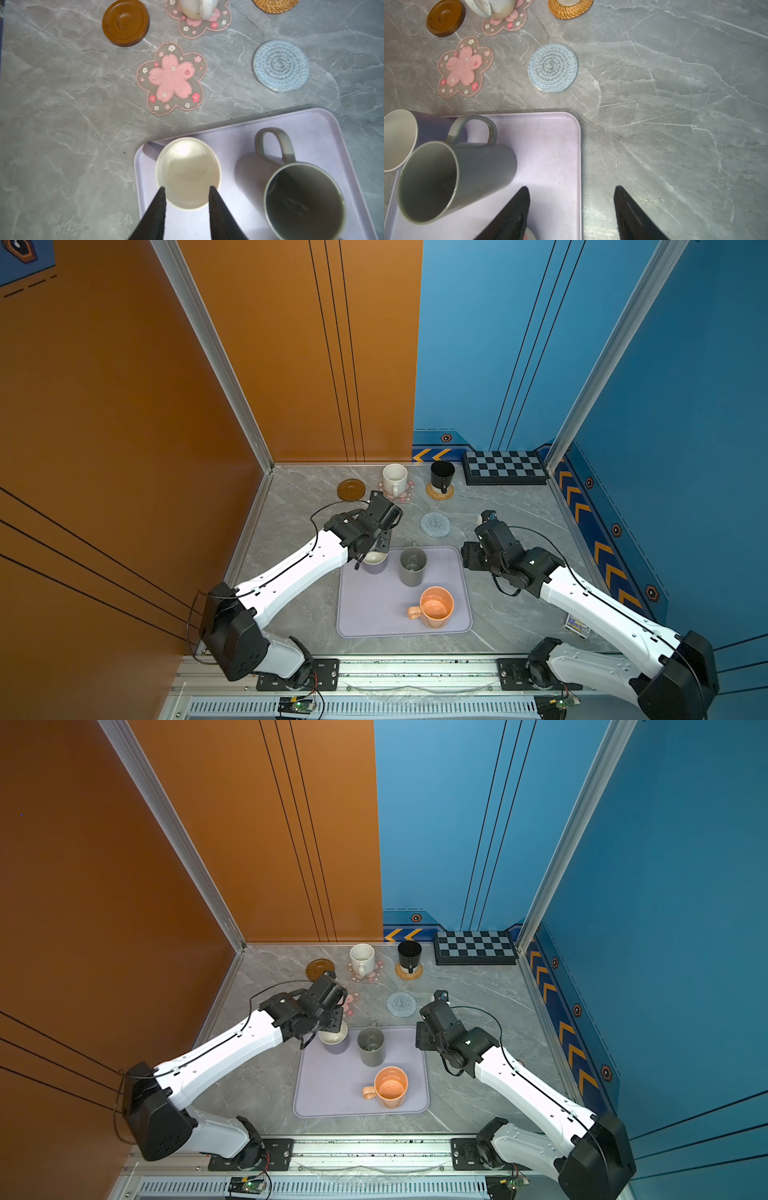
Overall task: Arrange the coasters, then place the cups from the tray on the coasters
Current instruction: 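Move the open left gripper back over the grey mug on the tray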
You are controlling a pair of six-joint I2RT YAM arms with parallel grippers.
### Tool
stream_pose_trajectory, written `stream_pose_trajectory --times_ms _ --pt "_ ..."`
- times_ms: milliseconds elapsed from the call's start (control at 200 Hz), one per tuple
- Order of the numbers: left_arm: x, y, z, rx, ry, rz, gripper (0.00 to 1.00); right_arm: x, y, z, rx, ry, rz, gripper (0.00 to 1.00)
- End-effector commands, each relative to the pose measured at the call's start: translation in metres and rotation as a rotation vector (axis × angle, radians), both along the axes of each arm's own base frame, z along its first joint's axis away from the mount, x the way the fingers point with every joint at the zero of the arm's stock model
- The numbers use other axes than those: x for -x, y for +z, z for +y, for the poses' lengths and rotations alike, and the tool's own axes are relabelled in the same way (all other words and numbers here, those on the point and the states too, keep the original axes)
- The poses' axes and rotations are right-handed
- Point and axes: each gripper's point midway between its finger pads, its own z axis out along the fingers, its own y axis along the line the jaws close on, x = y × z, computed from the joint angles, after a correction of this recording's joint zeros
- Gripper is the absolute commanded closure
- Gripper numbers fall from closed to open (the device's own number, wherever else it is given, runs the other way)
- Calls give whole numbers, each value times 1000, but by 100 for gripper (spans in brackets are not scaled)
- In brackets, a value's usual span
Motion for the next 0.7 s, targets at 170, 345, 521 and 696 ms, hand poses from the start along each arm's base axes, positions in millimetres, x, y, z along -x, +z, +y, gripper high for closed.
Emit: stream_pose_trajectory --times_ms 170,345,521,696 --pt "-44 -17 -74 91 -64 43 67 13 -9 -4 2 -4 31 33" --pt "-51 -52 -104 132 -89 147 70 15 -9 -8 6 -10 28 33" --pt "-43 -66 -111 129 -94 186 70 15 -9 -11 16 -11 24 32" --pt "-33 -76 -97 97 -81 206 70 12 -12 -9 26 -4 36 32"
